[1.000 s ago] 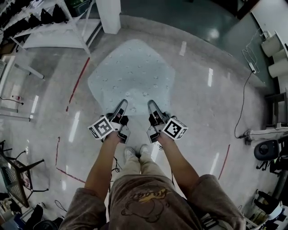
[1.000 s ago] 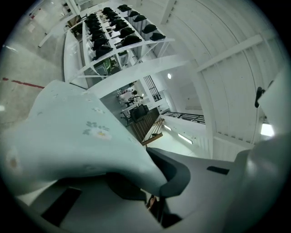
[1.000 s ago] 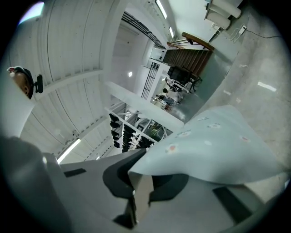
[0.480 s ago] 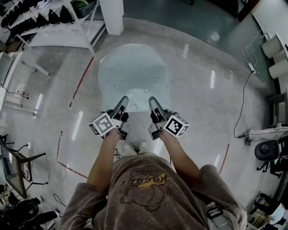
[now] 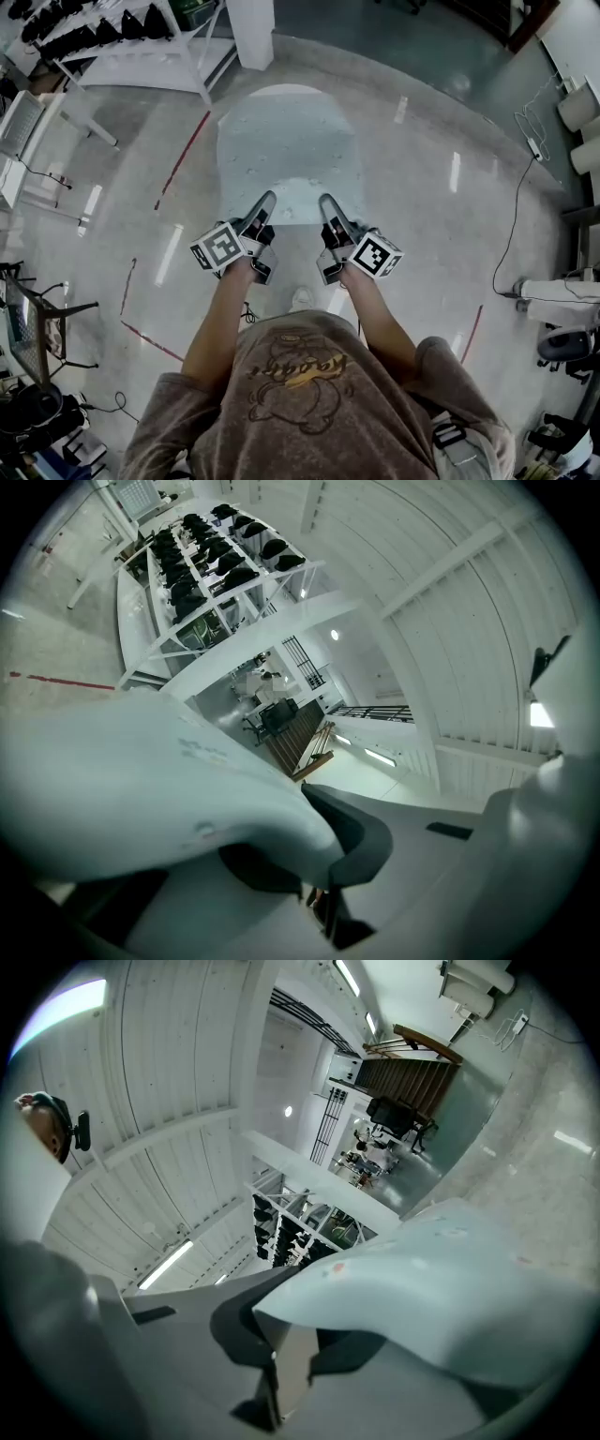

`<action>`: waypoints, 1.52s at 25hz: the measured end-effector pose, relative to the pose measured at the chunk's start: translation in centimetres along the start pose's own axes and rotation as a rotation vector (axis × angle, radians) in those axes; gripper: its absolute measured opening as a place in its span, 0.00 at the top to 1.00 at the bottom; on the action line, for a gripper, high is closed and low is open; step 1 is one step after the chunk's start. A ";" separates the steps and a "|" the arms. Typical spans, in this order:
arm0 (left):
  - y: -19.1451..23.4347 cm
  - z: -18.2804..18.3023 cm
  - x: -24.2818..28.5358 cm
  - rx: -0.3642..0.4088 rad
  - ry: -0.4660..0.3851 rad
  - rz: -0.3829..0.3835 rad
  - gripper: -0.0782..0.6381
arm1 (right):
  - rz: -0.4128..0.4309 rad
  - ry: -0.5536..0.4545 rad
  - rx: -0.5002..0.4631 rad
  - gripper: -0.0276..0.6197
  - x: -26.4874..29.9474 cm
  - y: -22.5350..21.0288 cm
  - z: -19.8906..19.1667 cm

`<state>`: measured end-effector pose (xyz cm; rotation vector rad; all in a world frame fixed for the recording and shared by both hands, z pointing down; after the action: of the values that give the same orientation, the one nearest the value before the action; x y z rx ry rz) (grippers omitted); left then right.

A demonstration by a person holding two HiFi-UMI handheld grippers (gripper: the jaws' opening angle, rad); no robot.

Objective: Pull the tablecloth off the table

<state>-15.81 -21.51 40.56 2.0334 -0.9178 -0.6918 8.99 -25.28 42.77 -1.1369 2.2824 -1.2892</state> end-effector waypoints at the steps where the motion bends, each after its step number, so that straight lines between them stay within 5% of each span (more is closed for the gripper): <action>1: -0.2 0.0 -0.3 0.004 0.003 0.000 0.86 | 0.003 -0.004 -0.006 0.90 -0.2 0.2 -0.2; 17: -4.2 -2.5 -6.9 0.023 0.029 -0.051 0.86 | -0.030 -0.066 -0.081 0.91 -6.8 4.4 -4.9; 38: -12.3 -11.0 -18.9 0.092 0.074 -0.088 0.86 | -0.076 -0.112 -0.148 0.91 -21.9 9.4 -13.7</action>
<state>-14.54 3.51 39.33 2.1766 -0.8351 -0.6276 10.65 2.03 39.99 -1.3225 2.3033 -1.0672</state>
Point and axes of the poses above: the fingertips, and each gripper's own axes: x forward along the fingers, y to its left, z out of its top, the point moved 10 cm from there along -x, backward along the fingers, and after that the axes turned 13 degrees about -z, right-handed, at the moved point
